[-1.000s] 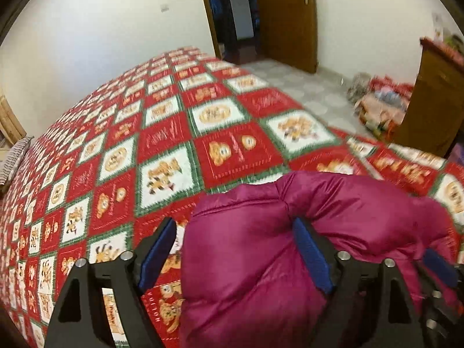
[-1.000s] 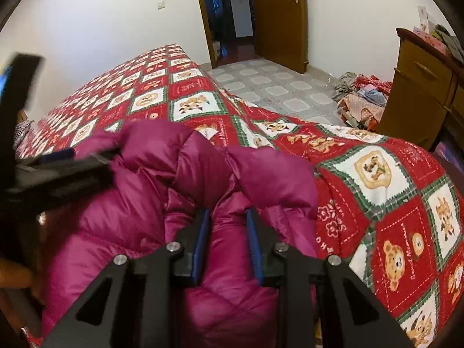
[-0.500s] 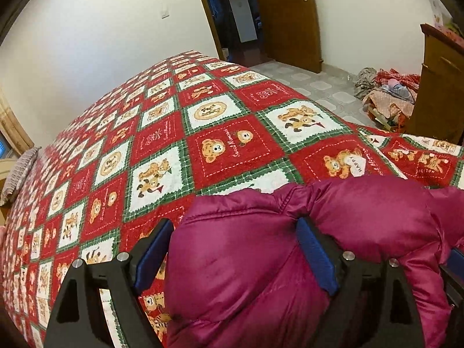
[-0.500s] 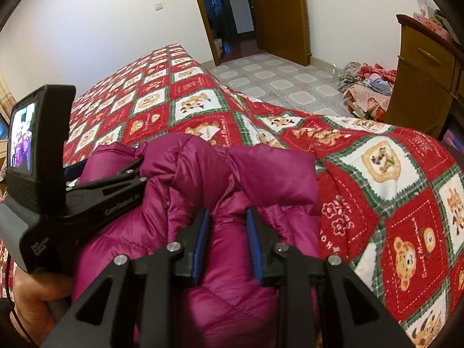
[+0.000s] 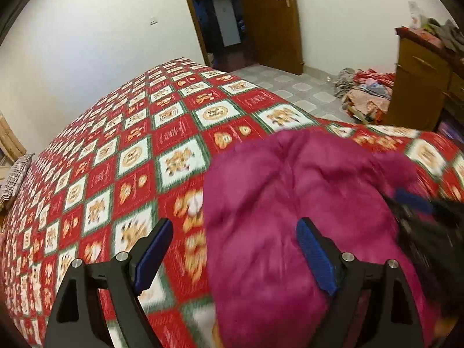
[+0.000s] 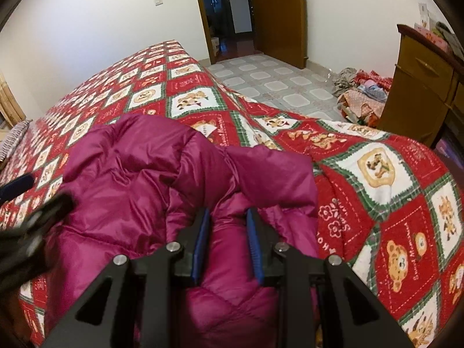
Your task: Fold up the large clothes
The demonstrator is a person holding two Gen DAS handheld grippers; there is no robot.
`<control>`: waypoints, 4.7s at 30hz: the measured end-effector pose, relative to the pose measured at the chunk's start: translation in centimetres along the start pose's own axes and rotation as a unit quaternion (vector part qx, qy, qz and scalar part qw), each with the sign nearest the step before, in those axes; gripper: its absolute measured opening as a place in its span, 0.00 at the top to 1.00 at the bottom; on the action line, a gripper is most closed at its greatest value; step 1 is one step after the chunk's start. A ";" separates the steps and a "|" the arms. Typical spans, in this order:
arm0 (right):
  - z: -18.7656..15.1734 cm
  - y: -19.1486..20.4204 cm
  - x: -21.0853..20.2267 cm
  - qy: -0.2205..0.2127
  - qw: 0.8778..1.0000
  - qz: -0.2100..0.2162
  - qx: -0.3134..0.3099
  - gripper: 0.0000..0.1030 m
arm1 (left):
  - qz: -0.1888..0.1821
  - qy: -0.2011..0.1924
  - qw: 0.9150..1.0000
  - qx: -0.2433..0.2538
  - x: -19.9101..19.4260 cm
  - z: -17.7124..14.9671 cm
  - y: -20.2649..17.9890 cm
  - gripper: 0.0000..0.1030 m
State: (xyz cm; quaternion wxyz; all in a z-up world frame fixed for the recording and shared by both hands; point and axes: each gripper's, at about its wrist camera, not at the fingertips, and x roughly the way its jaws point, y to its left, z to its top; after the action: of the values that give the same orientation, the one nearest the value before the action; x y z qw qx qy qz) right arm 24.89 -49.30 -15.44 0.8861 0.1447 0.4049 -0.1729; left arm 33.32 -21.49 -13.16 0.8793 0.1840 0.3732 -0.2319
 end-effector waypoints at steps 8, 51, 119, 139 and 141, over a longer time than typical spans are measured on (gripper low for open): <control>-1.8 0.2 -4.9 -0.029 0.999 -0.033 0.003 0.57 | -0.014 0.017 1.000 -0.010 -2.2 -4.1 -0.2 0.15; -18.5 4.2 -20.0 -0.092 0.995 -0.046 0.019 0.31 | -0.010 -0.027 0.998 -0.059 -17.4 -19.1 -0.7 0.15; -19.4 6.7 -36.1 -0.320 0.947 0.013 -0.013 0.17 | 0.036 -0.256 0.960 -0.110 -36.3 -20.1 1.5 0.12; -19.4 6.9 -36.3 -0.324 0.946 0.012 -0.009 0.17 | 0.031 -0.258 0.959 -0.109 -36.3 -20.1 1.5 0.12; -19.4 7.0 -36.4 -0.326 0.945 0.011 -0.008 0.17 | 0.033 -0.260 0.959 -0.108 -36.4 -20.2 1.4 0.12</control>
State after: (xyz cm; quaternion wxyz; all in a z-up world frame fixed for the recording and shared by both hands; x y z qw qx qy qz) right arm -7.37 -28.44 1.07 0.9726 0.0777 0.0941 -0.1980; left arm 0.26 -0.45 0.84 0.9678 0.0332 0.1486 -0.2005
